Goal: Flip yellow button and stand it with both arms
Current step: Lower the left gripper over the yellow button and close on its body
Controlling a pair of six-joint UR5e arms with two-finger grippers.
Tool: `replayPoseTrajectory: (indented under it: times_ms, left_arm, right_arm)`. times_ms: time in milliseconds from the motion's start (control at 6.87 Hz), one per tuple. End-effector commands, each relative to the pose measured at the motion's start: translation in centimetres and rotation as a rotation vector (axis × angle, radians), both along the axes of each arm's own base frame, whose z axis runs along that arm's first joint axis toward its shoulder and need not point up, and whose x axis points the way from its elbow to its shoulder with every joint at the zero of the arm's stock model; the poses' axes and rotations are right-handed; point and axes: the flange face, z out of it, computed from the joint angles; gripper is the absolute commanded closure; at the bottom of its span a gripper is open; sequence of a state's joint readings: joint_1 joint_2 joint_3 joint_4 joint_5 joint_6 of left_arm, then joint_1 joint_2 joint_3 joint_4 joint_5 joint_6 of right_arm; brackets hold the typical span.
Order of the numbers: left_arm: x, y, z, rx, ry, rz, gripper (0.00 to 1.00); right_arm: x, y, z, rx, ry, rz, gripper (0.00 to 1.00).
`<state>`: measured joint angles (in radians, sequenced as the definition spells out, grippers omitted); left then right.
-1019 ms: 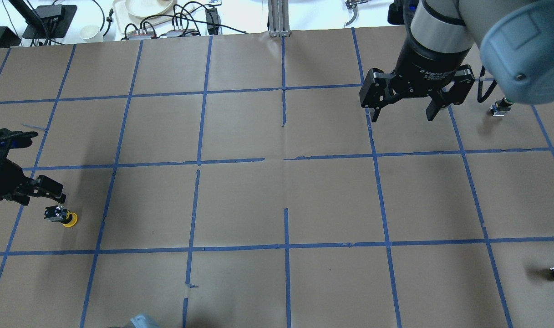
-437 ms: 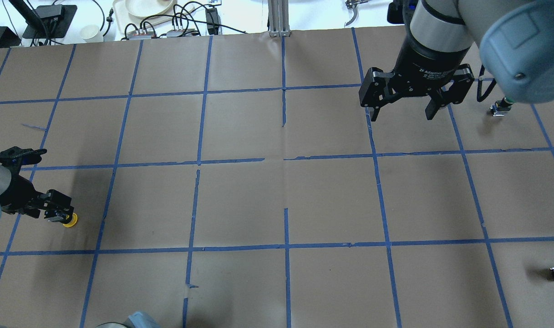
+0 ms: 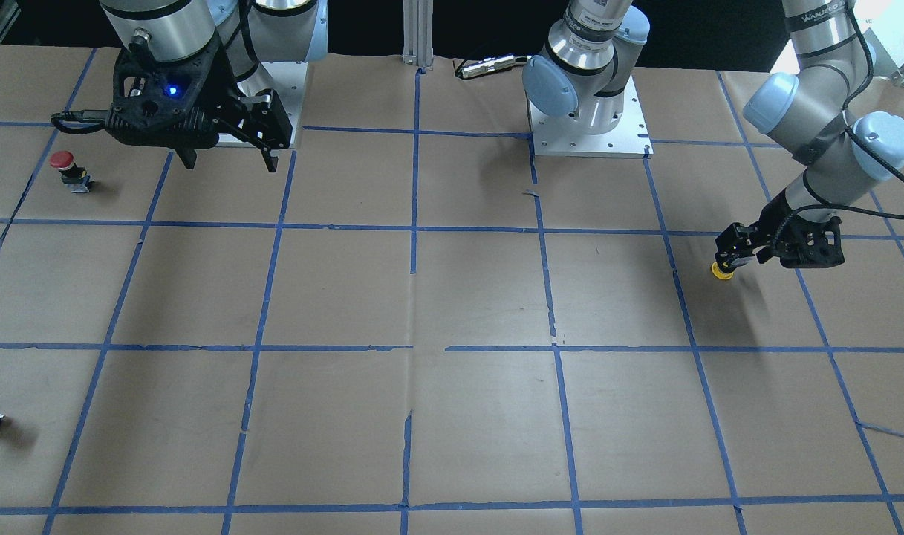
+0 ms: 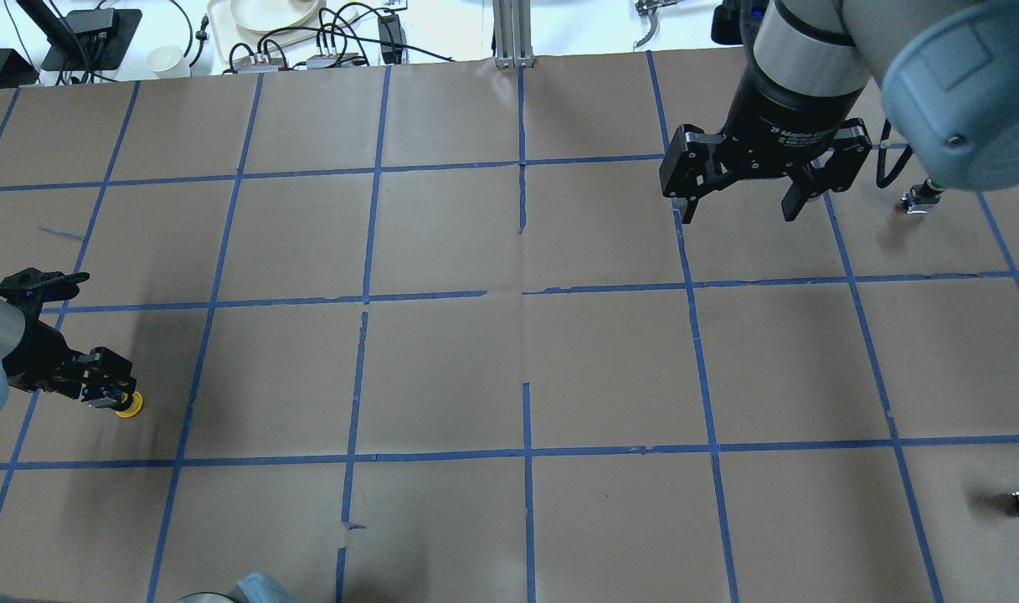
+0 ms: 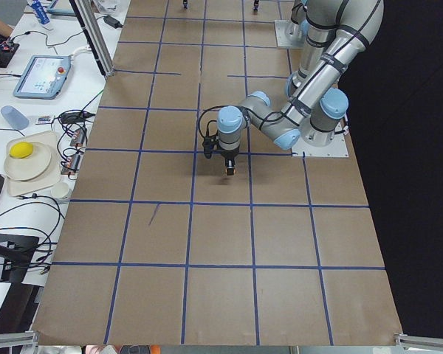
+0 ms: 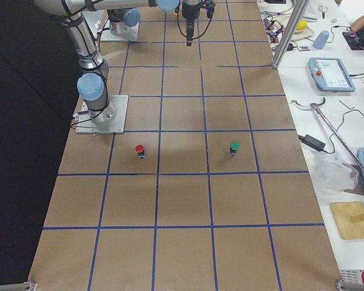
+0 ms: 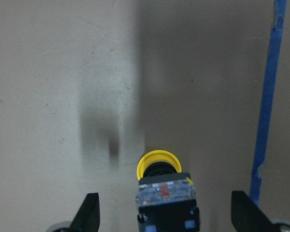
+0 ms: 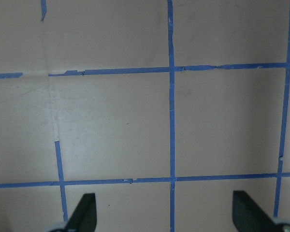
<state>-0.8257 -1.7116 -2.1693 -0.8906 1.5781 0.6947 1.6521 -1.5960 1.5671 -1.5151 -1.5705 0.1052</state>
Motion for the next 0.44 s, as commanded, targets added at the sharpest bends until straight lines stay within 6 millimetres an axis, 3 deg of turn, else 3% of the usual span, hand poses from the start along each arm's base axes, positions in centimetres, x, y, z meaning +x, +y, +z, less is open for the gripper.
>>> replayPoseTrajectory:
  times_ms: [0, 146, 291]
  left_arm:
    - [0.07, -0.05, 0.33, 0.001, -0.007, -0.003, 0.43]
    - [0.05, -0.03, 0.45, 0.0, -0.008, -0.009, 0.61]
    - [-0.12, -0.19, 0.76, -0.006, -0.01, -0.014, 0.72]
  right_arm:
    - [0.0, -0.02, -0.06, 0.001, 0.0, -0.001, 0.0]
    - [0.02, -0.02, -0.06, 0.001, -0.001, -0.001, 0.0]
    - [0.02, -0.03, 0.02, -0.001, -0.001, 0.001, 0.0]
